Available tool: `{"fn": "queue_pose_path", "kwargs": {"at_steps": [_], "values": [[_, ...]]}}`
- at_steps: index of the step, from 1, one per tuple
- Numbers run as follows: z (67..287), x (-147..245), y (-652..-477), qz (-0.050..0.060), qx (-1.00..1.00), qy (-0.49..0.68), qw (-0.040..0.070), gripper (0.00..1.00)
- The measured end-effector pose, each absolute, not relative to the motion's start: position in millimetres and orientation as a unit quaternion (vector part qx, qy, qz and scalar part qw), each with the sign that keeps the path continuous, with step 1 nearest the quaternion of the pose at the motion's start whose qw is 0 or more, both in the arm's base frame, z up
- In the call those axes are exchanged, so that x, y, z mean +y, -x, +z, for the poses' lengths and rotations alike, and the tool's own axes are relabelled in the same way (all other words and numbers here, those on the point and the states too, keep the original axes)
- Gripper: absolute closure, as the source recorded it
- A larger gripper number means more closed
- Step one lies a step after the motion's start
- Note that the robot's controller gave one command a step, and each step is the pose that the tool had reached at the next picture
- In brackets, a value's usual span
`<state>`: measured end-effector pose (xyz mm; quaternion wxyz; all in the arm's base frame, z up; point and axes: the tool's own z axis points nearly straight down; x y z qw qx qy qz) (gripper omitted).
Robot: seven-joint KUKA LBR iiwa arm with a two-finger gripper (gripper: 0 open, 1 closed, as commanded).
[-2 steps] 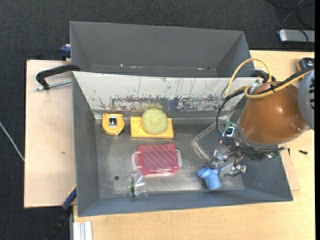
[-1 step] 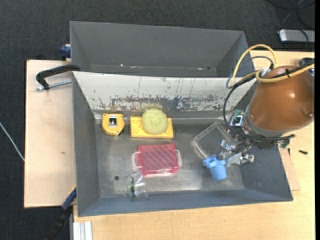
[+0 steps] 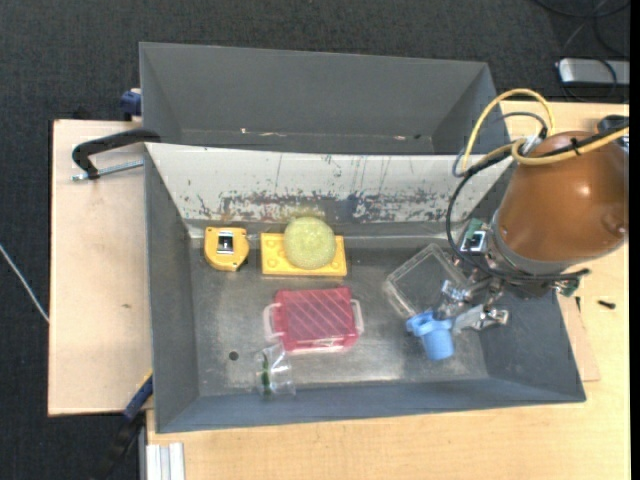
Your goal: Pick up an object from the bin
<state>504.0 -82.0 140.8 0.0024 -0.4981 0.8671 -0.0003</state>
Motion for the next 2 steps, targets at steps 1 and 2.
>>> {"fn": "queue_pose_path", "kwargs": {"at_steps": [1,2], "values": [[184,-74,-506.2,0.002,0.864,0.503,0.000,1.00],[231,-86,-505.6,0.001,0.865,0.502,0.002,1.00]]}}
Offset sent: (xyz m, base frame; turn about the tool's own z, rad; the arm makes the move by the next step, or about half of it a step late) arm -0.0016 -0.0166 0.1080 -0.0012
